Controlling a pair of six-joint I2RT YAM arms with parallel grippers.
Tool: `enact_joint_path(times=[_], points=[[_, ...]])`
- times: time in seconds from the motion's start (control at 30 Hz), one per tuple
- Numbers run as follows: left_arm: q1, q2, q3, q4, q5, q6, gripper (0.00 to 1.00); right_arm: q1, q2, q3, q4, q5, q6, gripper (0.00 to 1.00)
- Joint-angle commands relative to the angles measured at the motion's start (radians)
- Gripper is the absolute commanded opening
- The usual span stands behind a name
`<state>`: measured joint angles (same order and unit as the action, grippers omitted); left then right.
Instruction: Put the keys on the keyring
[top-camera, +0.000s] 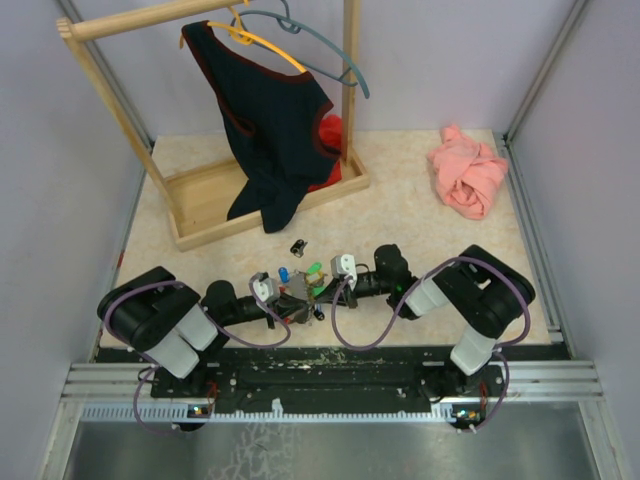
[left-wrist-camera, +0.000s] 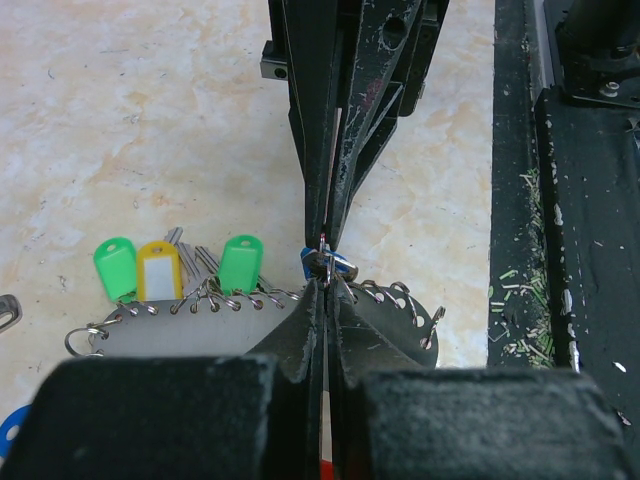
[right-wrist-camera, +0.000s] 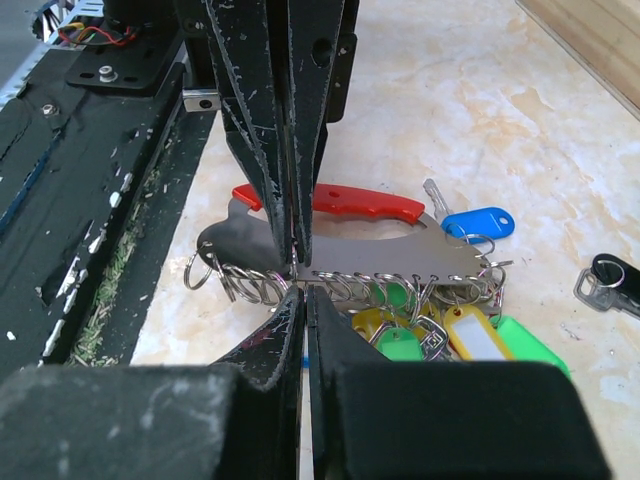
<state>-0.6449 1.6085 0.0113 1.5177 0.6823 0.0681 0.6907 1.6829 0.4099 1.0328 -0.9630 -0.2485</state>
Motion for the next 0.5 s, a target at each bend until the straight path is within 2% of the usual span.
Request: enact_joint_path(times=[0.0, 0.47], points=[[-0.004, 0.008, -0.03, 0.272, 0.021, 0.005, 0.01, -0.007, 0.003, 0.02, 0.066, -0.031, 0.015, 0.0], [-0.002, 0.008, -0.033, 0.272, 0.016, 0.006, 0.01, -0.013, -0.023, -0.02, 0.084, -0.012, 0.03, 0.0]])
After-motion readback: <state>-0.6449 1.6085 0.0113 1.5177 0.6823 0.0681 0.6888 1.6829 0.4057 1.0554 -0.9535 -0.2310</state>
